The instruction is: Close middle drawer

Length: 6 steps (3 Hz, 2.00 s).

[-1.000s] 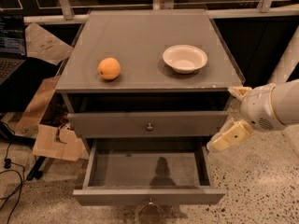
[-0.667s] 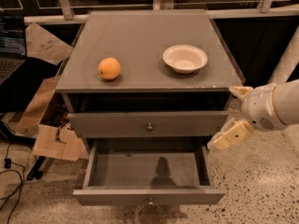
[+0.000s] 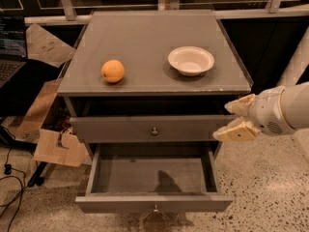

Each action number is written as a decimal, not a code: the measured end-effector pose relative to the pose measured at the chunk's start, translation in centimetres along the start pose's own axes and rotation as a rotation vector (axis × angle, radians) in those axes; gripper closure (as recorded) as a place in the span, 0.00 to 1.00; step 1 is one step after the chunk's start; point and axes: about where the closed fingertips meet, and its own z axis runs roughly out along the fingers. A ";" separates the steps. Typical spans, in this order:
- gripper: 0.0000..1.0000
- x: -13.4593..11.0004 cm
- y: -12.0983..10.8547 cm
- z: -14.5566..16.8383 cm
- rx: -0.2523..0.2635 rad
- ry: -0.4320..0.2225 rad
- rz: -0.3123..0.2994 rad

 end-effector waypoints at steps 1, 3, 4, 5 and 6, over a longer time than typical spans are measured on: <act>0.63 0.0 0.0 0.0 0.000 0.000 0.000; 1.00 0.3 0.2 0.1 0.006 -0.009 0.006; 1.00 3.0 1.3 1.7 0.029 -0.054 0.061; 1.00 7.7 2.4 4.4 0.091 -0.097 0.136; 1.00 12.8 3.3 7.7 0.152 -0.124 0.217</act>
Offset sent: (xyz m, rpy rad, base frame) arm 0.0000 0.0000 0.0000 0.0000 0.0000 0.0000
